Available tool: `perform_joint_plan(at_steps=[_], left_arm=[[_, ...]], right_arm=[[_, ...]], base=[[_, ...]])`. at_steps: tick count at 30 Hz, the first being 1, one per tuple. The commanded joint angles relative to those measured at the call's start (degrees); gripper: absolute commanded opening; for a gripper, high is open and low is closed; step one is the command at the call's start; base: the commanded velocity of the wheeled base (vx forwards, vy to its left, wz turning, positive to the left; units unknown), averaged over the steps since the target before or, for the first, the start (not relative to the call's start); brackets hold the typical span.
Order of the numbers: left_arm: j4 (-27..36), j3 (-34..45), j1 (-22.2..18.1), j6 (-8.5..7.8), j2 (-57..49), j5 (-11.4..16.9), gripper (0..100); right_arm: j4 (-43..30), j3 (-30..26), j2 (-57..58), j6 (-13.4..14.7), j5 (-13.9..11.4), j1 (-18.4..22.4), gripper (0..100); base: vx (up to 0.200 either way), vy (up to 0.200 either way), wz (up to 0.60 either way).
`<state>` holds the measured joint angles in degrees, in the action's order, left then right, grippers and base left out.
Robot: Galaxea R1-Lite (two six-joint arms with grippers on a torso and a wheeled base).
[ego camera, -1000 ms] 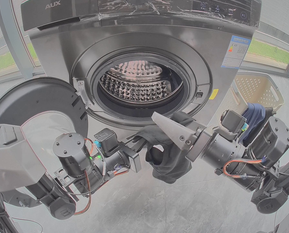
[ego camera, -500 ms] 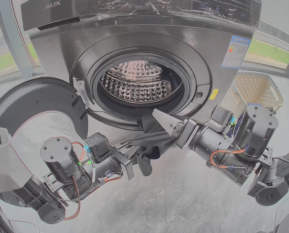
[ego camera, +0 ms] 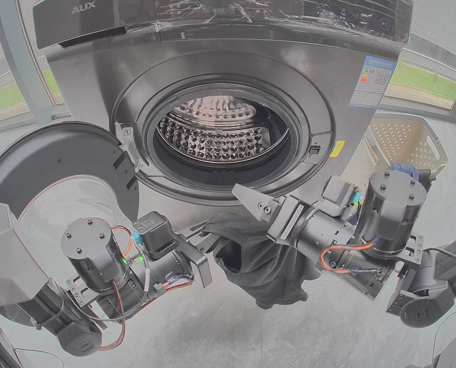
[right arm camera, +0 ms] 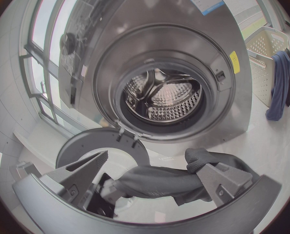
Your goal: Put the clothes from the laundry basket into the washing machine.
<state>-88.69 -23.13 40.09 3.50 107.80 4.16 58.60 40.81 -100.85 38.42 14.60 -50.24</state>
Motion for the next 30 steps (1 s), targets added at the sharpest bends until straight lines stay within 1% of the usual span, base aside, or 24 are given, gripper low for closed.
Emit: perform_joint_plan(at_steps=[1, 4, 10, 11, 12, 14, 15, 17, 19, 20, 21, 22, 26, 28, 30], left_arm=[[0.0, 3.0, 1.5, -0.25, 0.0, 1.0, 0], [0.0, 4.8, 3.0, -0.42, 0.3, 2.1, 0], [0.0, 4.8, 3.3, -0.25, 0.7, 2.2, 0], [0.0, 4.8, 3.4, -0.25, 0.9, 2.2, 0], [0.0, 4.8, 3.5, -0.25, 1.2, 2.2, 0], [0.0, 4.3, 3.6, -0.16, 2.0, 2.2, 0], [0.0, 4.0, 4.0, 0.19, 2.7, 2.3, 0], [0.0, 3.0, 5.0, 0.28, 5.0, 2.3, 0], [0.0, 1.9, 5.8, 0.02, 7.1, 2.3, 0], [0.0, 1.9, 5.9, 0.02, 7.2, 2.3, 0], [0.0, 0.9, 7.4, -0.07, 8.0, 2.3, 0], [0.0, 0.4, 8.2, 0.19, 8.1, 2.4, 0], [0.0, 0.7, 9.9, 0.19, 8.2, 2.4, 0], [0.0, 0.7, 9.9, 0.19, 9.4, 2.2, 0], [0.0, -0.1, 9.3, -0.25, 11.2, 1.8, 0]], right_arm=[[2.2, 2.6, -1.0, 1.4, 0.0, 0.0, 100], [1.9, 2.9, -1.2, 2.4, -0.2, -0.1, 100], [1.3, 3.0, -4.1, 4.6, -0.3, 0.5, 100], [-0.6, 3.6, -4.4, 6.6, -0.3, 0.8, 100], [-1.9, 4.0, -4.4, 7.5, -0.3, 0.8, 100], [-6.7, 5.6, -4.1, 10.8, -0.6, 0.7, 100], [-9.6, 7.2, -3.7, 12.5, -0.7, 0.6, 100], [-14.7, 10.3, -3.4, 15.1, -0.8, 0.6, 100], [-19.5, 13.2, -2.9, 17.2, -0.8, 0.7, 100], [-20.1, 13.5, -2.8, 17.6, -0.8, 0.7, 100], [-23.4, 15.3, -2.2, 19.5, -0.7, 0.8, 100], [-25.4, 16.4, -2.2, 20.9, -0.7, 0.9, 100], [-27.0, 18.6, -2.2, 22.0, -0.7, 1.5, 100], [-27.8, 20.0, -2.2, 22.0, -0.8, 1.7, 100], [-30.8, 21.2, -2.2, 22.4, -0.8, 1.8, 100]], base=[[0.000, 0.000, 0.00], [0.000, 0.000, 0.00], [0.000, 0.000, 0.00], [0.000, 0.000, 0.00], [0.000, 0.000, 0.00], [0.000, 0.000, 0.00], [0.000, 0.000, 0.00], [0.000, 0.000, 0.00], [0.000, 0.000, 0.00], [0.000, 0.000, 0.00], [0.000, 0.000, 0.00], [0.000, 0.000, 0.00], [0.000, 0.000, 0.00], [0.000, 0.000, 0.00], [0.000, 0.000, 0.00]])
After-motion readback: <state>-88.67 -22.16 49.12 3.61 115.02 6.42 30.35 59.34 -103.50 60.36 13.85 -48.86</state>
